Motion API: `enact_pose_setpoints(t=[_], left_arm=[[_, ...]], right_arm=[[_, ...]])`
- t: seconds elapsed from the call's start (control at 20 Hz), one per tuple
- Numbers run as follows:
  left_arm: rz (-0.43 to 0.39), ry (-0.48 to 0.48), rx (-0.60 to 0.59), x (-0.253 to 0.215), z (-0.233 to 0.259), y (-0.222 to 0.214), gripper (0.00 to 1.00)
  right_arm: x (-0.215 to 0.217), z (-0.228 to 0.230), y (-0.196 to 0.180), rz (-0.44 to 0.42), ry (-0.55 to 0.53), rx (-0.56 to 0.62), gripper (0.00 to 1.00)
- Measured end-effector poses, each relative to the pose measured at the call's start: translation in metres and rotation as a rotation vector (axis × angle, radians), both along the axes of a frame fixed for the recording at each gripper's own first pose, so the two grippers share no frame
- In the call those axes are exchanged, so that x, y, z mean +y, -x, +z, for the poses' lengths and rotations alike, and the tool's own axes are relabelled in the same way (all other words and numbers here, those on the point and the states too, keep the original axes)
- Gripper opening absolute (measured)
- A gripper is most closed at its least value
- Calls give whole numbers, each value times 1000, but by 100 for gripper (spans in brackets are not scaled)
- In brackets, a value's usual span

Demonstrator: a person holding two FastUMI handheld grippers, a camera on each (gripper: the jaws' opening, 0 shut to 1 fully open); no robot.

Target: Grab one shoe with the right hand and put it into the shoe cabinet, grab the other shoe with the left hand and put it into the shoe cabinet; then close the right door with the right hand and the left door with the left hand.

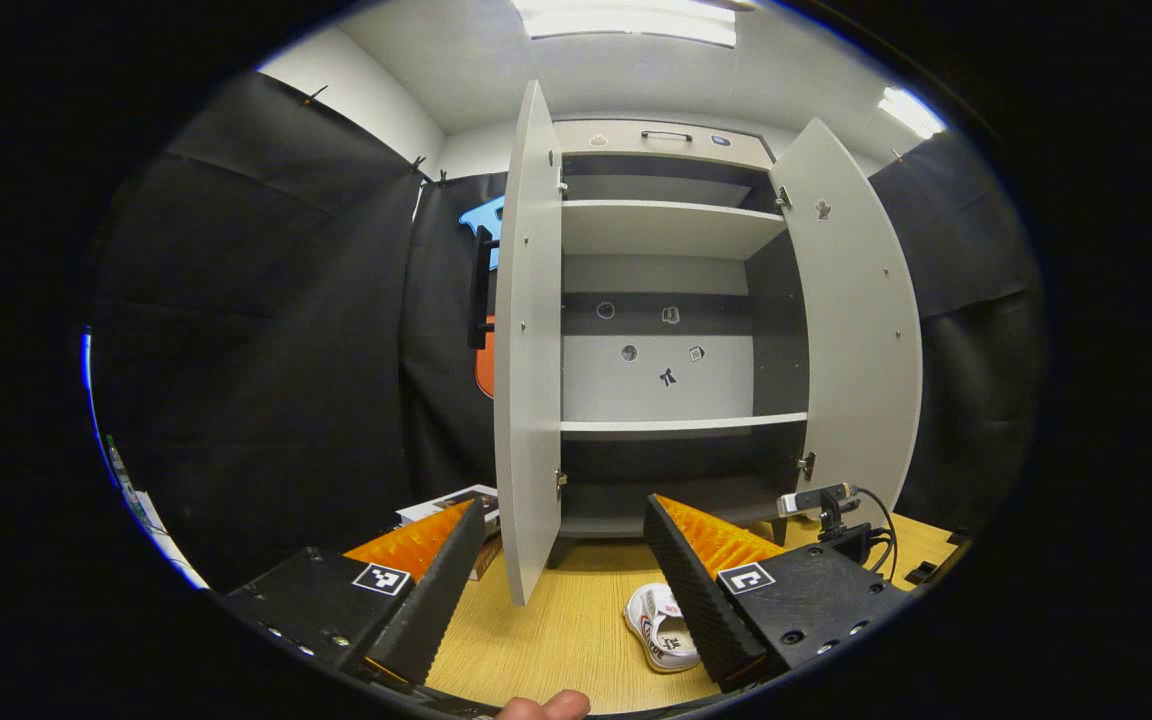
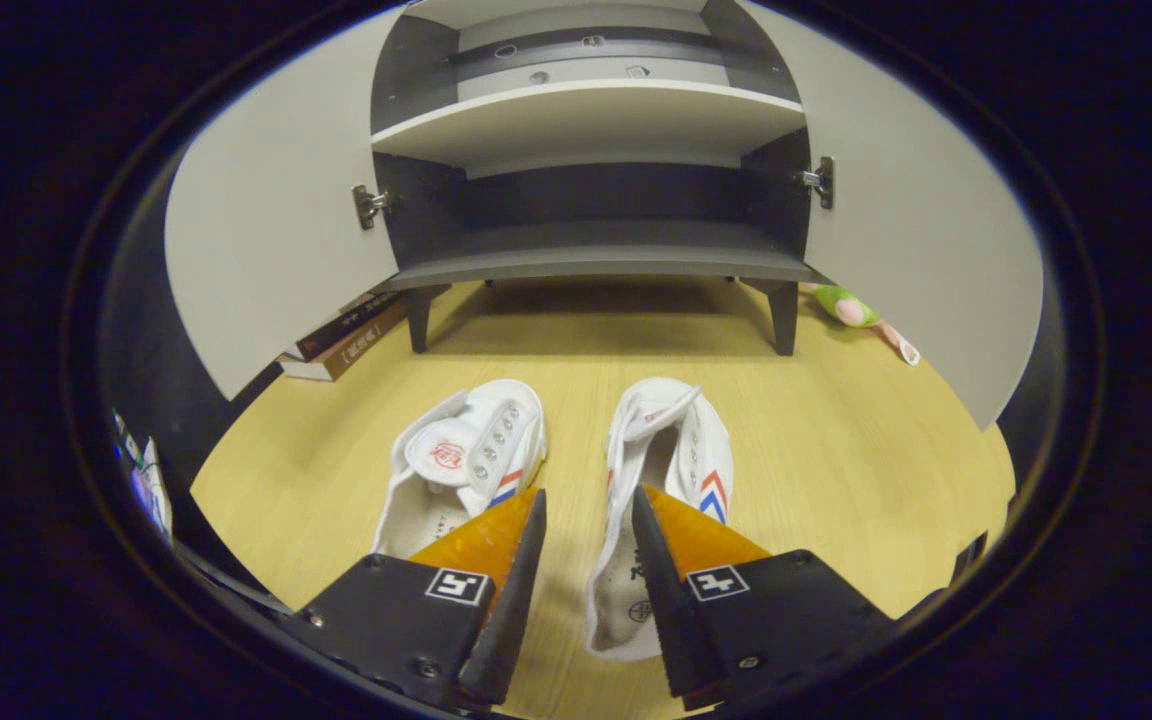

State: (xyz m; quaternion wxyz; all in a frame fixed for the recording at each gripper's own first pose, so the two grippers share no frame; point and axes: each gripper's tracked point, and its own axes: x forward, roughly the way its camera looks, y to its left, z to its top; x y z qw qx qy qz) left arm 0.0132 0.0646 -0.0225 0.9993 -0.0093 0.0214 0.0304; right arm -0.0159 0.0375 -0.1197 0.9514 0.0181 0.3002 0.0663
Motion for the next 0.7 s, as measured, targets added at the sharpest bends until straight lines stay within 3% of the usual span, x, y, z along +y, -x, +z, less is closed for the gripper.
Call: enact_pose_setpoints(t=[0.1, 0.15, 0.35, 0.45, 0.5, 0.7], left_arm=[[-3, -6, -3, 1, -1, -2, 96], [-7, -9, 0, 1, -2, -4, 96], [-16, -10, 14, -1, -9, -10, 96], [-15, -5, 23, 0, -13, -11, 96], [-17, 1, 30, -1, -15, -12, 96], [-30, 5, 47, -6, -24, -13, 96]], right_arm=[[-2, -5, 1, -3, 10, 28, 41], [-2, -5, 3, 0, 13, 40, 46], [-8, -15, -9, -26, 76, 40, 27], [-6, -20, -13, -29, 89, 16, 3], [-7, -19, -12, -26, 89, 6, 13], [-13, -16, -12, -10, 94, -17, 4]])
